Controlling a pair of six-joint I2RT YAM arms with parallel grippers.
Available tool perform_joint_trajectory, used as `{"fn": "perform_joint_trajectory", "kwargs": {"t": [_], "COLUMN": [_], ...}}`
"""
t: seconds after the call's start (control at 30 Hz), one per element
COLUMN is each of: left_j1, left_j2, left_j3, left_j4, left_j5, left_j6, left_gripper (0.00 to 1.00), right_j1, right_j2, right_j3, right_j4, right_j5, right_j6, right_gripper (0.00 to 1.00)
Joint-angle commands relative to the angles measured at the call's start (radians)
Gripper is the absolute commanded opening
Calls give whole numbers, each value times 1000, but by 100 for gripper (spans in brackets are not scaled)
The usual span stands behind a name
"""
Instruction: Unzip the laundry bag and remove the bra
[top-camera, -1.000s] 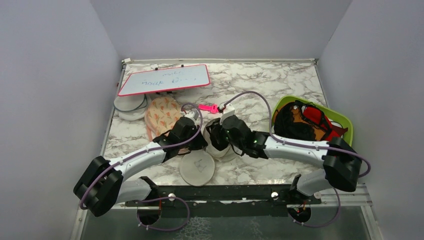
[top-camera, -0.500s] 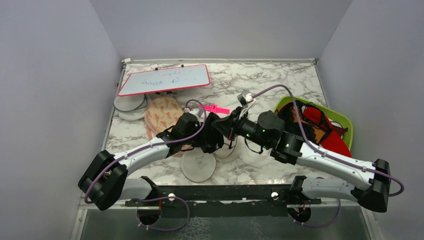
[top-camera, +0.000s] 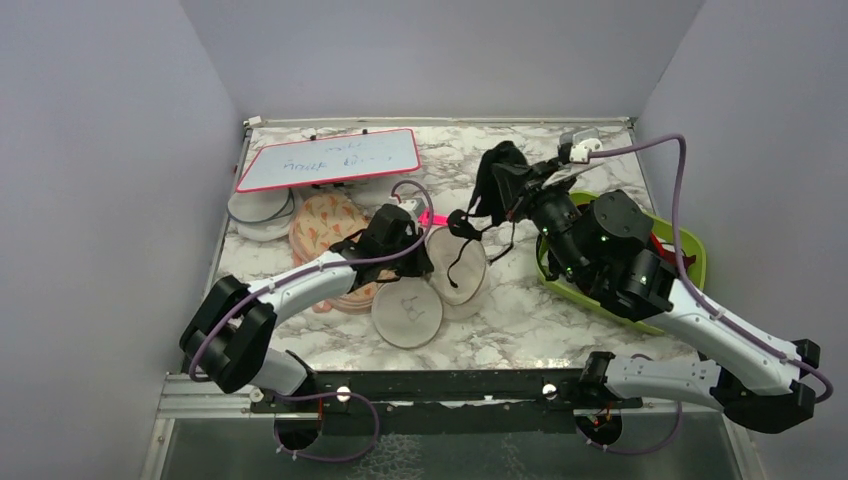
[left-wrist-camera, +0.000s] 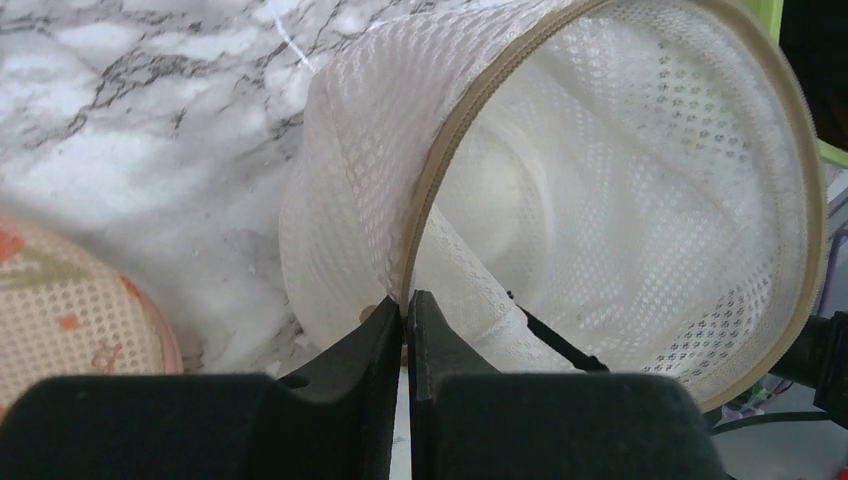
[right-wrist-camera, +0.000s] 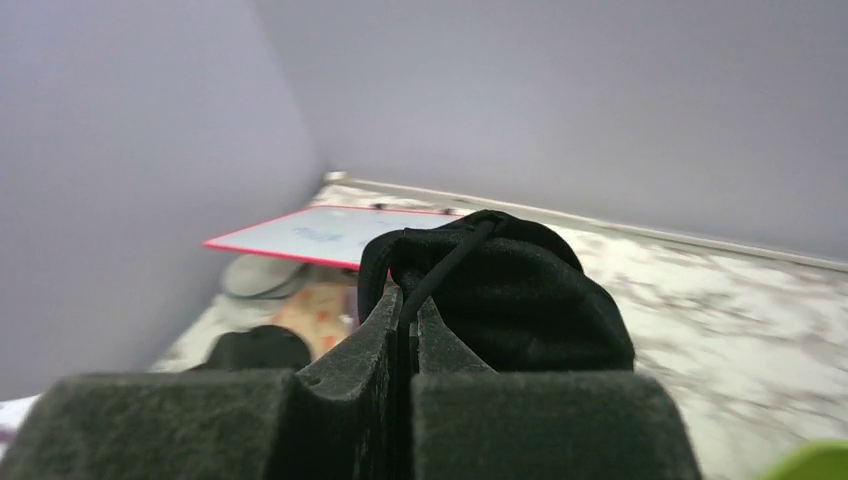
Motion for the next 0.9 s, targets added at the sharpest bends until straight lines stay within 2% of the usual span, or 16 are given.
{"fn": "perform_joint_trajectory", "kwargs": {"t": [0.0,0.2,0.43,0.6,0.67,0.77,0.87], "left_j1": [2,2,2,2,2,2,2], "left_j2": [79,156,201,188,162,105,32], "left_j3": [98,159,213,258,267,263,235], "left_j4": [-13,-44,-95,-168,-193,-230,-265], "left_j5": [64,30,-8,-57,-74,-111,-141], "left_j6": [57,87,135,178,199,219,226], "left_gripper": [0,0,2,30,42,58,74], "right_j1": [-29,-199,-231,-340,-456,-664,-773], "right_j2": [34,19,66,97,101,119,116], "right_j3": [28,108,237,237,203,199,170], "right_j4": [-93,-74,36,67,49,-113,-189], "right_j5": [333,332,440,480,458,357,301], "right_j6": [-150,-250,-480,-503,-475,-320,-235], "right_gripper": [1,1,1,1,1,1,1]}}
